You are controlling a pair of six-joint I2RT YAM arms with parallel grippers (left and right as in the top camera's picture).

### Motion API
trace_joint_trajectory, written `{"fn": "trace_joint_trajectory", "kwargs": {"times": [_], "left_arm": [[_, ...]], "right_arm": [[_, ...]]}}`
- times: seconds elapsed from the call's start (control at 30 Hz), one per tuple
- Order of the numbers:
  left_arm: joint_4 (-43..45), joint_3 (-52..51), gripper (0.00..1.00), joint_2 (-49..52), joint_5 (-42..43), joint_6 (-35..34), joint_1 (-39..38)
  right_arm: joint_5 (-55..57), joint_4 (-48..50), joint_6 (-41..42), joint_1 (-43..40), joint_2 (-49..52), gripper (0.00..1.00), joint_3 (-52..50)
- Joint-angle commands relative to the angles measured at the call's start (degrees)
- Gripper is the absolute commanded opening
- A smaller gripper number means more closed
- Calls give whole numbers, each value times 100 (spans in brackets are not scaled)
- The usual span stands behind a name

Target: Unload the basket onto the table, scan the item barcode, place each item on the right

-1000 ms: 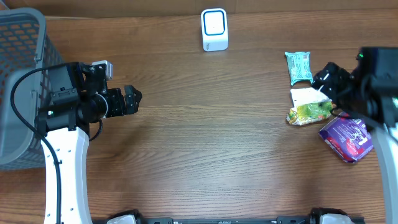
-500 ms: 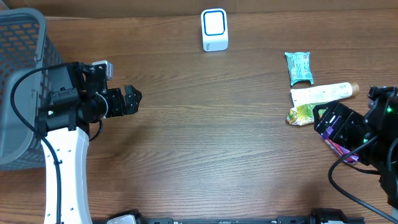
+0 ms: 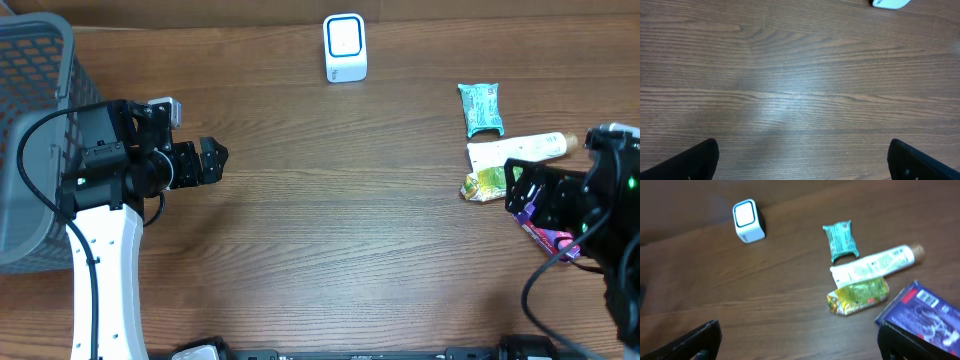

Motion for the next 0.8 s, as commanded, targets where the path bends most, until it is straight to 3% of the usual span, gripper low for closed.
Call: {"fn": "trace_joint_trajectory", "kwargs": {"times": [0.0,0.47,0.6,0.77], "left_arm": [[7,74,99,-26,63,50,-26],[7,74,100,-26,63,50,-26],[7,74,100,-26,63,48,-26],[7,74,100,-26,63,48,-26]], "right_arm": [[-11,688,-348,26,-756,100,-831],[304,5106,-345,111,-3508,100,-5311],[448,5914,-345,315,-4166,100,-6277],[658,6067,-345,452,-4763,100,-6894]]}}
